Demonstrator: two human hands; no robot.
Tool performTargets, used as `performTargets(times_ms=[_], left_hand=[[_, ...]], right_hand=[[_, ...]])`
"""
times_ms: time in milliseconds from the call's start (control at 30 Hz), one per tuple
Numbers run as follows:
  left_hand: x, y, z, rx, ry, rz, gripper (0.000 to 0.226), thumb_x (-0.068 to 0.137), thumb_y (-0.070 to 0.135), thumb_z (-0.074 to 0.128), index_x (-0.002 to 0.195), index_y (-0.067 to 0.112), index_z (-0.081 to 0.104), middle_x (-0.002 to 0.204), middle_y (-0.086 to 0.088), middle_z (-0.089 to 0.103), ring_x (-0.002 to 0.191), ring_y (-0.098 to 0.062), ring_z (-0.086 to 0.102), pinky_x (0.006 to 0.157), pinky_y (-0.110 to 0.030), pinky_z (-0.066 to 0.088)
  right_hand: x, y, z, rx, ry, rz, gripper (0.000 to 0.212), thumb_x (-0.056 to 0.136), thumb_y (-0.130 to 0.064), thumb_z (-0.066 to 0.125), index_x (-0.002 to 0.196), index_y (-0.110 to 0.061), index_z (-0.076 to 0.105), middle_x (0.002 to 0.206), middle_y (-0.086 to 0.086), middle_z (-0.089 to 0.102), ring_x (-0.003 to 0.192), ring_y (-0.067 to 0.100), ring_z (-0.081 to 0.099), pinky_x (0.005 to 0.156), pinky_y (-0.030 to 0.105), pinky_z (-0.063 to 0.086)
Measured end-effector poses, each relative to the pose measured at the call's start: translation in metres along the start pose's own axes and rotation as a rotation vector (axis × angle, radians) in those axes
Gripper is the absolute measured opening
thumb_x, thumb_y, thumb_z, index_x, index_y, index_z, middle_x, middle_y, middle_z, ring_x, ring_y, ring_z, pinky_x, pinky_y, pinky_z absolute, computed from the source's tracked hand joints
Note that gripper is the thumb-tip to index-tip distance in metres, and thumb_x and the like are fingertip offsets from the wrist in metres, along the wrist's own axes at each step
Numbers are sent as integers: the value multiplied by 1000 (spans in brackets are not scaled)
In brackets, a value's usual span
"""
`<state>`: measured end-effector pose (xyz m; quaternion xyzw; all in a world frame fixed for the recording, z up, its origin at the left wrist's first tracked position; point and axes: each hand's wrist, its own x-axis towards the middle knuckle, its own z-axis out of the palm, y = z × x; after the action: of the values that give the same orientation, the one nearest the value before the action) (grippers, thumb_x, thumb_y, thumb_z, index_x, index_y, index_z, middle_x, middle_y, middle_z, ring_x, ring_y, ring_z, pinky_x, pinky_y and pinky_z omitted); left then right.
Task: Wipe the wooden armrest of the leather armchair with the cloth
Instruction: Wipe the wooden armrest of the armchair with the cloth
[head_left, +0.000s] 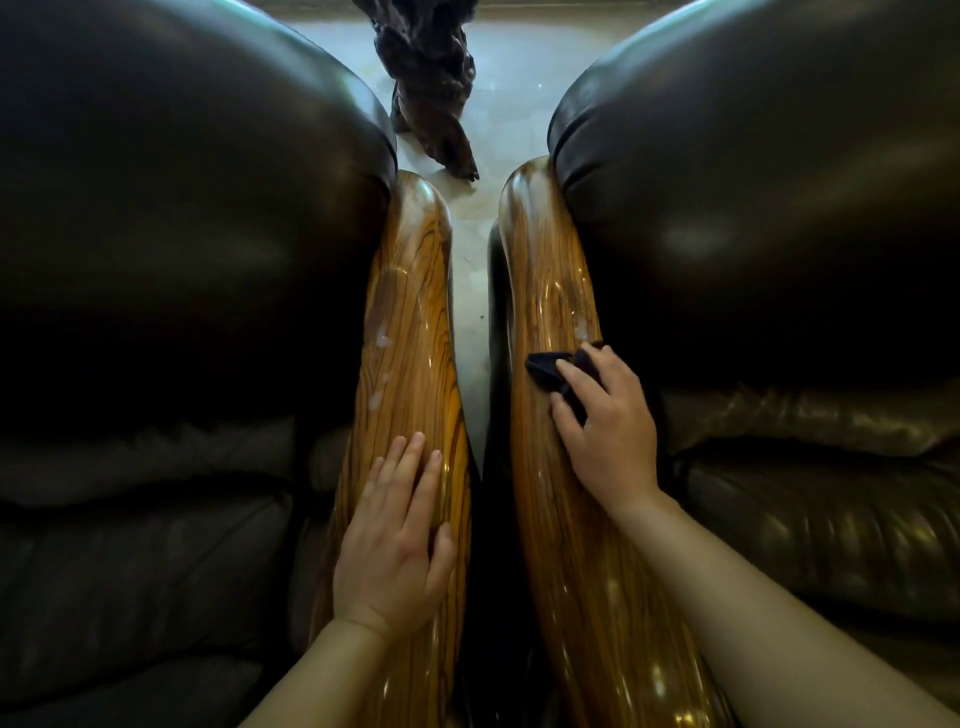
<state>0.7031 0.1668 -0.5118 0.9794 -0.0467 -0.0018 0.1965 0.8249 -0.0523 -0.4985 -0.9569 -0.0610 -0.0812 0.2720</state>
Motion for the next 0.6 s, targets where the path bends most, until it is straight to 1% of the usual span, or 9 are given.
performTargets(times_ms=[100,167,200,233,333,400,433,500,600], left_hand=[[-1,0,0,6,2,0,68,91,34,42,154,15,25,164,-6,18,153,-19,8,124,-36,4],[-1,-1,-1,10,6,4,68,91,34,42,154,15,25,164,-7,19,153,-20,8,124,-38,5],[-1,-1,-1,10,5,7,68,91,34,42,154,15,25,163,-7,19,153,-20,8,124,-38,5],[-1,-1,-1,7,6,10,68,91,34,43,154,15,25,163,-7,20,153,-20,9,124,-39,6],[-1,-2,1,0,15,14,67,90,34,43,153,15,27,163,-7,21,153,-19,8,124,-39,5],[-1,-3,2,6,14,18,68,90,34,44,153,15,27,163,-7,22,153,-19,9,124,-38,5],[-1,-3,2,4,16,19,68,90,34,44,153,15,28,163,-6,22,153,-19,10,124,-38,5],[0,-4,2,-4,12,17,68,89,34,45,153,15,29,163,-5,22,153,-19,10,124,-37,4],[0,-4,1,-14,7,8,69,88,35,46,153,17,29,163,-4,22,153,-18,10,124,-36,3]], right_hand=[[-33,0,1,-24,-59,-159,46,95,-28,59,140,-20,53,153,6,42,148,23,28,116,45,34],[-56,11,-3,-31,-115,-256,47,96,-30,58,141,-20,52,155,4,40,150,22,26,115,47,36],[-59,18,-7,-24,-120,-269,47,96,-30,57,142,-19,51,155,4,40,149,21,26,114,49,37],[-57,24,-10,-10,-111,-245,47,96,-30,56,142,-19,51,155,4,40,149,21,27,114,50,38],[-24,21,-8,13,-48,-48,48,96,-32,56,141,-18,52,154,5,41,147,23,30,114,51,36],[6,11,-3,13,-6,67,47,97,-34,56,142,-20,52,155,5,41,147,25,29,115,50,34],[15,5,0,8,4,89,46,97,-33,57,141,-21,53,155,5,41,147,25,29,116,50,33],[15,-1,1,-9,0,33,44,95,-28,59,139,-22,56,154,5,42,147,25,29,116,50,33],[-20,8,-7,-11,-111,-201,43,91,-25,58,134,-21,60,153,5,44,148,23,30,118,48,31]])
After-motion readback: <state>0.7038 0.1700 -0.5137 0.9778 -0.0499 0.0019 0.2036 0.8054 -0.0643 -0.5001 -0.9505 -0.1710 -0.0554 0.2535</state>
